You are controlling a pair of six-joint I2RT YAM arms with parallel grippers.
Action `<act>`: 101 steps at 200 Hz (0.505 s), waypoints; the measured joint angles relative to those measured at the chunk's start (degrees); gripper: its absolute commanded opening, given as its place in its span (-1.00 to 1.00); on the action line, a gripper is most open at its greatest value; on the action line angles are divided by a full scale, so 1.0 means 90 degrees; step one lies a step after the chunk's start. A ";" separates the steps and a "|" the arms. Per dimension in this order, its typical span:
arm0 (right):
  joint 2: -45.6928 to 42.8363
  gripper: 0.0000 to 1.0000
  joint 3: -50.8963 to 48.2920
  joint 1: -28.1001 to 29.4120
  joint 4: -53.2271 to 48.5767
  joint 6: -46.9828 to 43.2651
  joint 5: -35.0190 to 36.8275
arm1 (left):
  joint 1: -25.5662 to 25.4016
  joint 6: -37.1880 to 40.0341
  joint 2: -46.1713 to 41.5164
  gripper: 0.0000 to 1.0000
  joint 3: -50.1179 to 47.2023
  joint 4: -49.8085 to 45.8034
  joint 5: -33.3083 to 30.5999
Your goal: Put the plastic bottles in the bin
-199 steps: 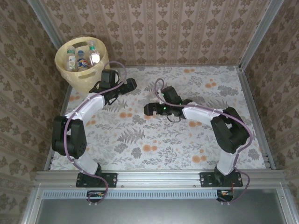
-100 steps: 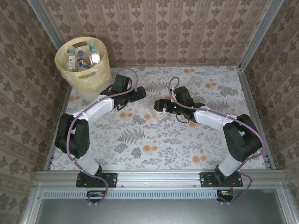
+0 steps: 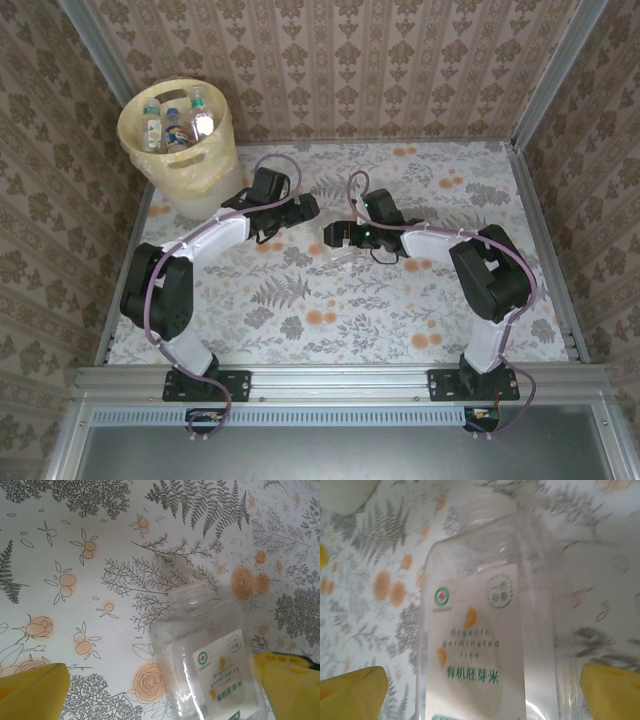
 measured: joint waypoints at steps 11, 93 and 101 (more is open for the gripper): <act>-0.0141 1.00 -0.0272 0.0034 0.0228 0.0141 -0.0168 | -0.0010 0.0000 0.0002 1.00 0.0000 0.0000 0.0000; -0.1936 1.00 -0.1581 -0.0204 0.0529 0.0432 0.0845 | -0.0852 0.0056 0.0270 1.00 0.0415 -0.0714 -0.0294; -0.2186 1.00 -0.1707 -0.0306 0.0529 0.0476 0.1064 | -0.0967 0.0058 0.0321 1.00 0.0520 -0.0806 -0.0350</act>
